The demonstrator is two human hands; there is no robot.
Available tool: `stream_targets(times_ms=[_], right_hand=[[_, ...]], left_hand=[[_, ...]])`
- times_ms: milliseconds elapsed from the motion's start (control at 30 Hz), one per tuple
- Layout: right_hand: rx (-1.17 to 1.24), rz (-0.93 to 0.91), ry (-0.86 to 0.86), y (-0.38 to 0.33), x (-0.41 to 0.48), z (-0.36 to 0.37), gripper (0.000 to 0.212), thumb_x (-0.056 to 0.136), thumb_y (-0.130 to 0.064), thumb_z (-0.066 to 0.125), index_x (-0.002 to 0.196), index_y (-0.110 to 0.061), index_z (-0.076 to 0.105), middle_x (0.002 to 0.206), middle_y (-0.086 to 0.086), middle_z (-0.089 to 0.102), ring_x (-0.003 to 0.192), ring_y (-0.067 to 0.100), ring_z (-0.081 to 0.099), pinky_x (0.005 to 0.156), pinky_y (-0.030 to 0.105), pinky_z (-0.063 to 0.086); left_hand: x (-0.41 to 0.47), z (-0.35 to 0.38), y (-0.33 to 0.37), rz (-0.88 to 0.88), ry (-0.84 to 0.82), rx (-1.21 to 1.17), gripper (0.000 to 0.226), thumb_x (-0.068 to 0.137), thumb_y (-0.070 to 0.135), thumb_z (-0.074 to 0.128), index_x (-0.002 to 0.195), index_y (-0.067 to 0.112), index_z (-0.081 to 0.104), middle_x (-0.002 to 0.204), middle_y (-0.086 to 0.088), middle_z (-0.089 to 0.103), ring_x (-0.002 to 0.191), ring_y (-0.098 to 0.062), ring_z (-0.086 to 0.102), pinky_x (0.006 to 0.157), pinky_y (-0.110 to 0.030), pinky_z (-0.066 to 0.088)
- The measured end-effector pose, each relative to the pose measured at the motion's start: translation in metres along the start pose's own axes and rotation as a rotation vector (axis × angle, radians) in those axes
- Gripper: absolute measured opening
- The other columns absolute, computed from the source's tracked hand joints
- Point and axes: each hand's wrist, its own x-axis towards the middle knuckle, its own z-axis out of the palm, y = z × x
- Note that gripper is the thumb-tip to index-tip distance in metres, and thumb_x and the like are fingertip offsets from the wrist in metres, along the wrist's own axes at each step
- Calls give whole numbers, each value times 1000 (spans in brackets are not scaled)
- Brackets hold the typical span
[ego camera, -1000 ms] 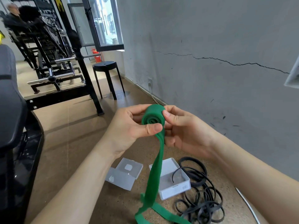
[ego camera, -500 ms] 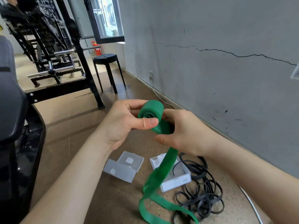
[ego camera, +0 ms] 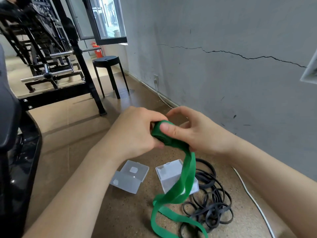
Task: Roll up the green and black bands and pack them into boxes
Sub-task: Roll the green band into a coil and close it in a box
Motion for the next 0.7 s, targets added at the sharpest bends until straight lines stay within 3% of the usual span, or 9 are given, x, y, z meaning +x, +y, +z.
stream_targets(times_ms=[100, 200, 300, 367, 467, 567, 633, 700], right_hand=[[152, 31, 4, 1, 2, 4, 59, 67, -47, 71, 113, -21, 47, 57, -1, 58, 46, 11, 45, 44, 20, 33], [414, 85, -1, 1, 2, -1, 49, 70, -38, 78, 104, -23, 46, 75, 7, 62, 60, 19, 51, 52, 27, 29], [656, 92, -67, 3, 1, -1, 38, 76, -27, 74, 100, -25, 44, 71, 0, 63, 60, 18, 59, 46, 22, 29], [746, 80, -121, 2, 1, 1, 37, 76, -26, 71, 100, -24, 43, 73, 1, 63, 68, 22, 61, 44, 20, 31], [809, 63, -157, 2, 2, 3, 47, 67, -32, 72, 103, -23, 43, 77, 4, 62, 76, 28, 61, 44, 20, 31], [825, 47, -213, 1, 4, 3, 47, 74, -38, 66, 113, -20, 46, 83, 11, 66, 77, 24, 66, 45, 20, 33], [749, 61, -278, 0, 2, 2, 60, 78, -45, 62, 127, -15, 46, 96, 20, 68, 79, 21, 64, 49, 21, 40], [527, 49, -303, -5, -2, 2, 67, 75, -48, 67, 132, -18, 50, 113, 23, 65, 80, 17, 60, 53, 21, 43]], left_hand=[[2, 2, 0, -31, 2, -84, 47, 54, 16, 89, 91, 40, 71, 78, 12, 71, 76, -8, 64, 76, -31, 52], [1, 1, -7, -67, -17, -544, 61, 56, -1, 86, 105, 31, 69, 95, 5, 73, 90, -20, 67, 86, -37, 56], [-1, 9, -15, -58, -96, -1074, 58, 57, -4, 81, 108, 18, 63, 91, 0, 72, 75, -13, 64, 63, -24, 52], [-2, 13, -15, -56, -111, -1246, 59, 53, 9, 88, 107, 16, 64, 84, 1, 70, 63, -7, 59, 47, -14, 39], [-1, 12, -14, -10, -77, -1249, 53, 53, 29, 87, 103, 19, 72, 80, -1, 72, 62, -8, 62, 48, -13, 41], [0, 5, -11, 34, -5, -1146, 48, 54, 34, 85, 100, 21, 75, 83, -3, 75, 69, -15, 67, 54, -20, 49], [0, 0, -10, 33, 41, -1115, 49, 52, 36, 86, 97, 21, 76, 83, -2, 76, 68, -15, 67, 52, -19, 48], [-2, -5, -11, 7, 84, -1074, 50, 48, 38, 87, 94, 23, 77, 83, -1, 76, 67, -13, 68, 50, -18, 47]])
